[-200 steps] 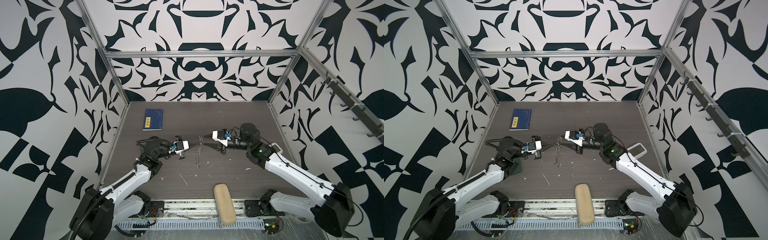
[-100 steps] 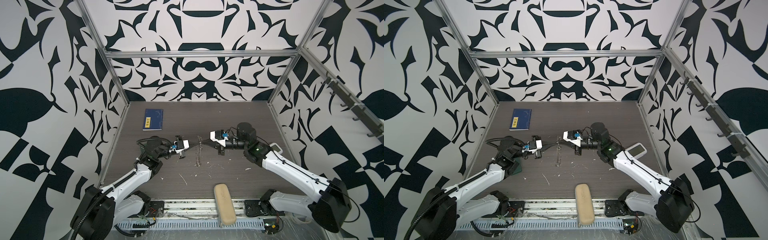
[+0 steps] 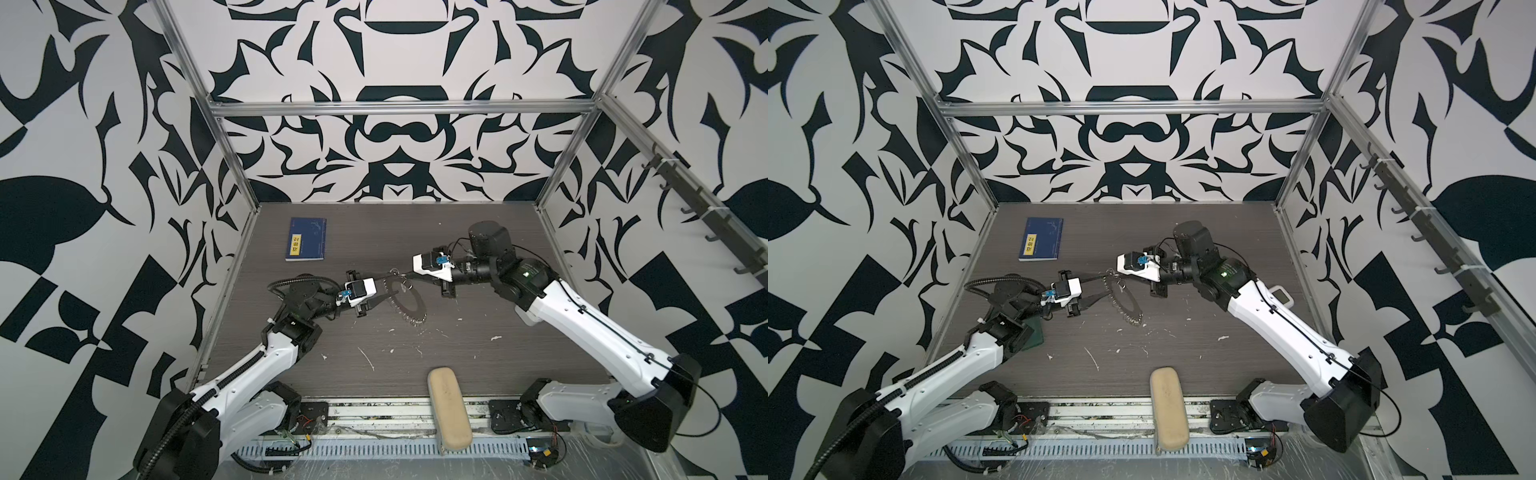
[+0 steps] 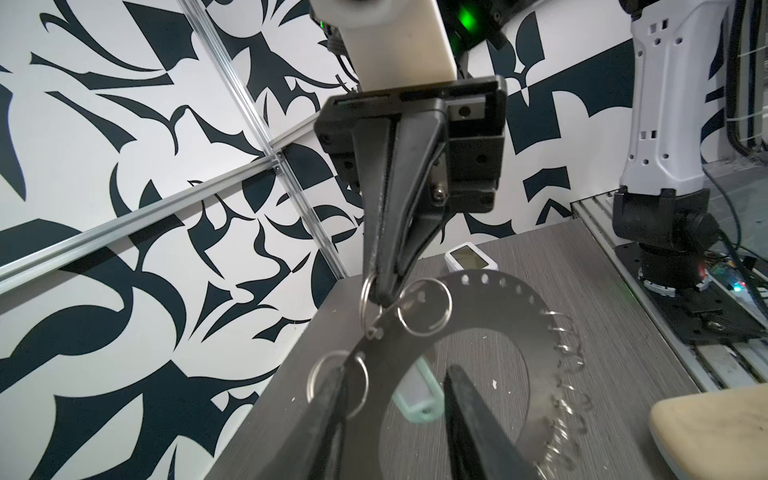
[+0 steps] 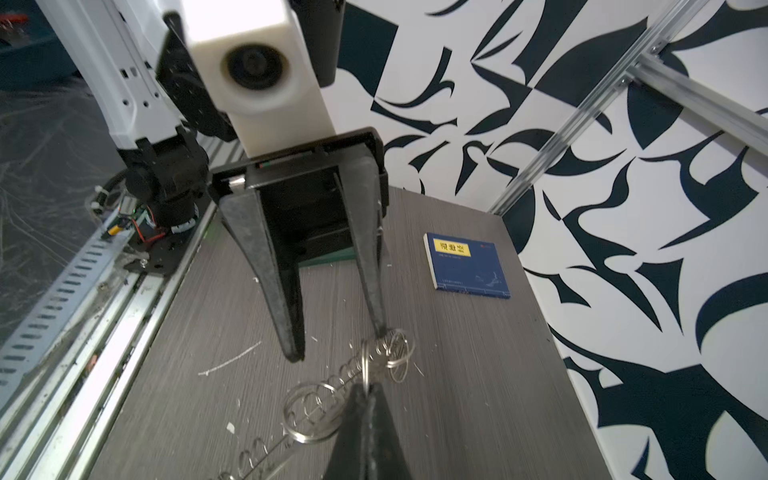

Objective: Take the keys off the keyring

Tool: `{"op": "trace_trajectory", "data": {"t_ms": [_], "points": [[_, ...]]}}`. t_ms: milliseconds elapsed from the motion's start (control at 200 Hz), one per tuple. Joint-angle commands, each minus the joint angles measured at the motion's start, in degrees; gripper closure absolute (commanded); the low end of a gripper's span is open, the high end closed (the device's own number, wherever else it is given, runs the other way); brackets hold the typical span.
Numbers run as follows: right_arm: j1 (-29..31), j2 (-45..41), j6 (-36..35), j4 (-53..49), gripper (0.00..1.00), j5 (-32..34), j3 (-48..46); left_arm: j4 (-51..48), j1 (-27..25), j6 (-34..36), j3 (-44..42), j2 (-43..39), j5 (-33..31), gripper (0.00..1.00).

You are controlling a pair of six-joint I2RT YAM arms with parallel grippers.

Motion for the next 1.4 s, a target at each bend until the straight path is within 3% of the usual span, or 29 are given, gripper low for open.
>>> {"op": "trace_trajectory", "data": {"t_ms": [0,255,585,840,970,1115,1395], "points": [[-0.1,0.8,-5.2,-8.6,1.00,3.9,4.5,-1.1,0.2,-1.5,0.8,0.0,-0.5,0.61],[0.9,5.0,-12.4,-20.4,1.00,9.1,13.1,-0.6,0.7,-2.4,1.8,0.8,0.1,0.66],[3.0,8.3,-15.1,-26.6,1.00,13.1,18.2,3.6,0.7,-6.4,4.7,6.9,4.9,0.73],[3.7,9.3,-15.5,-26.9,1.00,13.2,19.7,13.1,0.6,-12.2,5.6,12.5,6.7,0.79],[3.7,7.3,-14.1,-22.5,1.00,10.1,17.4,16.3,0.7,-13.7,5.1,13.6,6.3,0.79],[3.7,5.4,-11.9,-17.2,1.00,8.2,13.6,16.4,0.6,-13.9,5.1,13.5,6.3,0.80],[3.7,6.8,-11.2,-18.5,1.00,8.0,14.9,12.3,0.6,-13.4,7.1,13.3,8.7,0.80]]}}
